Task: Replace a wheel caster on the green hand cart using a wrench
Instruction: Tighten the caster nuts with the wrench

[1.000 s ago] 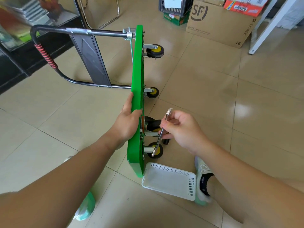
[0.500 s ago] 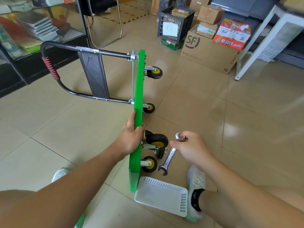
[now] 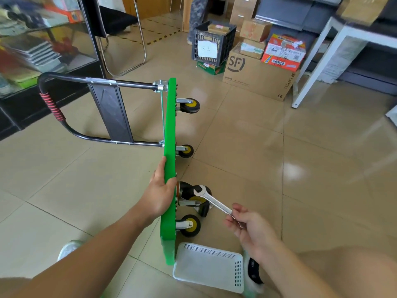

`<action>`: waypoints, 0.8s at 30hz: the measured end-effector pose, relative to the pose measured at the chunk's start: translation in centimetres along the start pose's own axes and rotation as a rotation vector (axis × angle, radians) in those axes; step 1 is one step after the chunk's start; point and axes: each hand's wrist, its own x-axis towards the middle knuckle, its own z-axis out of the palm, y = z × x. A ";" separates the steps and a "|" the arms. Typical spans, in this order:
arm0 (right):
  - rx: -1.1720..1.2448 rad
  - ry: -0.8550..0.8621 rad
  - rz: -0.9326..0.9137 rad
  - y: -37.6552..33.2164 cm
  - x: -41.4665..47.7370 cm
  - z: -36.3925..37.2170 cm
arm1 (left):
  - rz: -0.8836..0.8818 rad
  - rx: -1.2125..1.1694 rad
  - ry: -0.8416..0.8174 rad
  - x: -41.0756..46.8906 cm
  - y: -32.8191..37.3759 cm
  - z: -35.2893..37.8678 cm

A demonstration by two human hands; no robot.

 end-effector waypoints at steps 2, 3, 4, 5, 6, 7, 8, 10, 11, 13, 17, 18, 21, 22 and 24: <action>0.036 0.001 0.003 0.7 0.5 0.8 | 0.009 0.009 0.013 0.0 0.0 0.1; 0.028 0.006 -0.002 0.9 0.7 1.1 | 0.013 0.010 0.020 0.0 0.0 0.2; 0.008 0.010 -0.012 1.1 0.8 1.5 | 0.017 0.010 0.026 0.0 0.0 0.2; -0.023 0.008 -0.022 1.2 1.0 1.7 | 0.020 0.011 0.032 0.0 -0.1 0.2; -0.062 -0.004 -0.028 1.4 1.1 1.8 | 0.020 0.010 0.037 0.0 -0.2 0.2; -0.112 -0.026 -0.026 1.5 1.2 1.9 | 0.018 0.009 0.041 0.1 -0.3 0.2; -0.165 -0.057 -0.016 1.5 1.2 2.0 | 0.017 0.010 0.044 0.2 -0.4 0.2; -0.280 -0.123 0.024 1.4 1.2 2.3 | 0.020 0.008 0.041 0.3 -0.5 0.2; -0.328 -0.154 0.052 1.4 1.2 2.4 | 0.026 0.007 0.040 0.3 -0.5 0.2; -0.380 -0.203 0.095 1.6 1.0 2.5 | 0.032 0.006 0.036 0.3 -0.6 0.3; -0.293 -0.223 0.118 2.4 0.5 2.5 | 0.036 -0.004 0.029 0.4 -0.7 0.2; -0.256 -0.224 0.134 2.7 0.3 2.2 | 0.038 -0.003 0.031 0.5 -0.7 0.2; -0.236 -0.199 0.150 4.0 -0.7 1.4 | 0.031 -0.011 0.027 0.4 -0.8 0.2; -0.261 -0.184 0.142 4.7 -1.0 1.2 | 0.027 -0.016 0.024 0.4 -0.8 0.1; -0.376 -0.157 0.118 6.3 -1.8 1.0 | 0.020 -0.025 0.013 0.5 -0.7 0.0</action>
